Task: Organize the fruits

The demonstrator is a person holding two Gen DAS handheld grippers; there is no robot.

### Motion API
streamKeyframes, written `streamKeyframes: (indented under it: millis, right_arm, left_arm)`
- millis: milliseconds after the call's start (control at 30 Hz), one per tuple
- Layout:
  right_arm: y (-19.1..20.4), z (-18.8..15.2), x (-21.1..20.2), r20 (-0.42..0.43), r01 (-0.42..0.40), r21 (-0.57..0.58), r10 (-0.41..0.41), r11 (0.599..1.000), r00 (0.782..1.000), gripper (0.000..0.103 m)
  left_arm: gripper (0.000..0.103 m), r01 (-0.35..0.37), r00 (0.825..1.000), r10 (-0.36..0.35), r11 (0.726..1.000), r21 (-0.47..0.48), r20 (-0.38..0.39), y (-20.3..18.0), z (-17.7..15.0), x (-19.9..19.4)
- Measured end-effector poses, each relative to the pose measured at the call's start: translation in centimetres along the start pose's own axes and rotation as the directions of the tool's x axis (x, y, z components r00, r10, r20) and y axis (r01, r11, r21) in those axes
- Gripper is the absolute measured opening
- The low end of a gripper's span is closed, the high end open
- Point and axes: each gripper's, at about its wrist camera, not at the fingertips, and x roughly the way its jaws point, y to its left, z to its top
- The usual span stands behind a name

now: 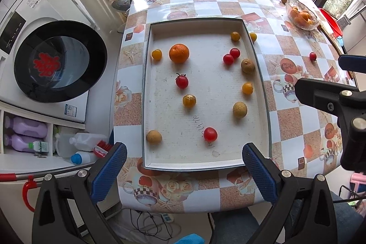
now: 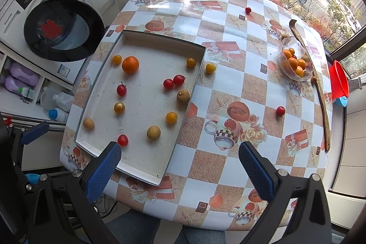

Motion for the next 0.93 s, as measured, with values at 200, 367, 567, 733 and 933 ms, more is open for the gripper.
streamKeyframes:
  millis: [200,367,567,733,933]
  right_arm:
    - [0.0,0.1,0.0,-0.001,0.000,-0.004,0.000,1.000,1.000,0.103]
    - [0.0,0.0,0.0,-0.001,-0.001,-0.005,0.001,1.000,1.000,0.103]
    - [-0.1,0.0,0.0,-0.001,-0.002,-0.008,0.002,1.000,1.000,0.103]
    - [0.0,0.0,-0.1,0.002,0.004,-0.002,-0.004,1.000,1.000,0.103]
    - [-0.1,-0.4,0.0,0.000,0.010,0.016,-0.010,1.000,1.000,0.103]
  left_arm:
    - [0.101,-0.004,1.000,0.004,1.000,0.014,0.007,-0.2,0.1,-0.1]
    - [0.101,-0.015,1.000,0.015,0.999,0.028,0.010,-0.5,0.2,-0.2]
    - [0.101,-0.015,1.000,0.015,0.999,0.037,0.009,-0.7,0.2,-0.1]
    - [0.101,-0.017,1.000,0.016,0.999,0.041,0.011,-0.8,0.1,-0.1]
    - [0.101,-0.007,0.999,0.005,0.999,0.053,0.039,-1.0,0.0,-0.5]
